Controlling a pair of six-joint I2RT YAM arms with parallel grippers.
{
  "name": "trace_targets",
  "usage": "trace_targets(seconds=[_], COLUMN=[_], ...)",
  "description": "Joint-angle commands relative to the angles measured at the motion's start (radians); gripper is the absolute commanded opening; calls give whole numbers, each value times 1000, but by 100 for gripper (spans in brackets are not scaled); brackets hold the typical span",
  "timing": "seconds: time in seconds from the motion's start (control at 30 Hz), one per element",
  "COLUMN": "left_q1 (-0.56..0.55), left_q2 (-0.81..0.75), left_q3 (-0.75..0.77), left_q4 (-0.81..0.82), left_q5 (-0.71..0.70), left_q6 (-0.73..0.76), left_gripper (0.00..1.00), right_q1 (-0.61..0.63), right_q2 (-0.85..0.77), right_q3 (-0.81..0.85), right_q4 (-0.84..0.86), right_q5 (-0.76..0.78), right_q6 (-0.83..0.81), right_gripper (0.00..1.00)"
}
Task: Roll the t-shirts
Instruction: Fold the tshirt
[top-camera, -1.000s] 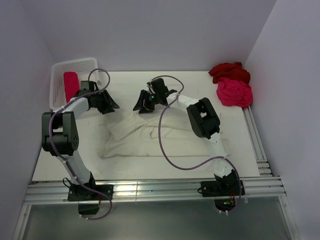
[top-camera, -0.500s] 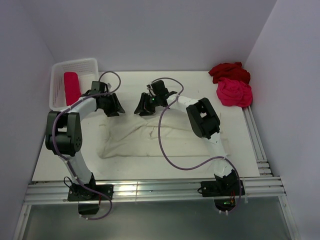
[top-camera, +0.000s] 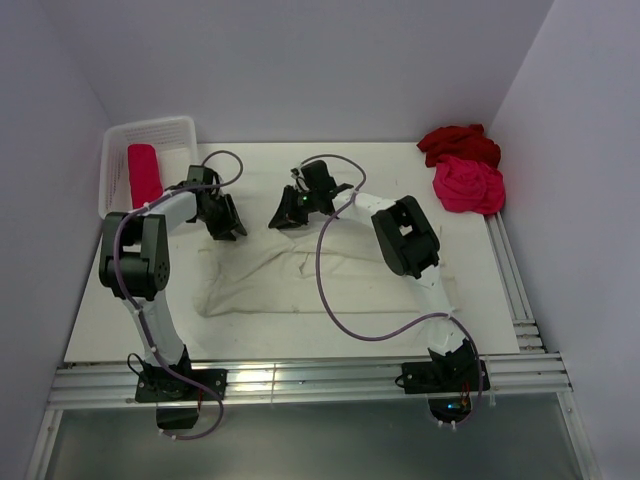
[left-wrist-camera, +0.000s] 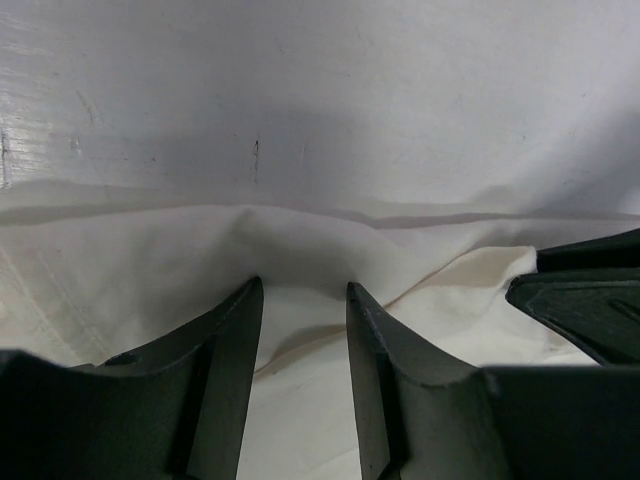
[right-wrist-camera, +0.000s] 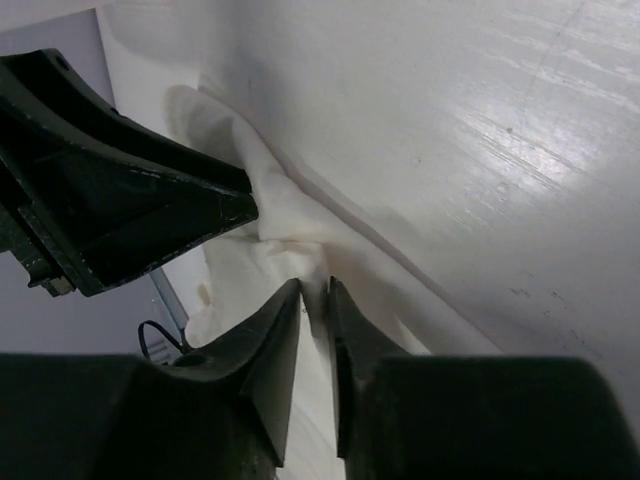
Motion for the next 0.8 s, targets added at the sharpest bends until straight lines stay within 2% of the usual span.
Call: trace_targets(seconds=[0.0, 0.1, 0.2, 0.47, 0.73, 0.77], left_q1=[-3, -3, -3, -8, -25, -28], left_q2=[43, 52, 59, 104, 132, 135], left_q3=[27, 36, 41, 78, 115, 116], left_q4=[-33, -40, -53, -111, -148, -148], left_q5=[-33, -41, -46, -64, -105, -101], left_q6=[20, 18, 20, 32, 43, 43], left_gripper=[45, 45, 44, 44, 43, 39], right_q1=[8, 8, 8, 8, 10, 8], right_q2=[-43, -54, -83, -183, -292, -304], right_q3=[-19, -39, -80, -235, -387, -403], right_q4=[75, 98, 130, 277, 283, 276], right_q5=[-38, -58, -81, -173, -224, -230], right_q6=[7, 12, 18, 49, 6, -2], right_gripper=[22, 8, 2, 1, 1, 1])
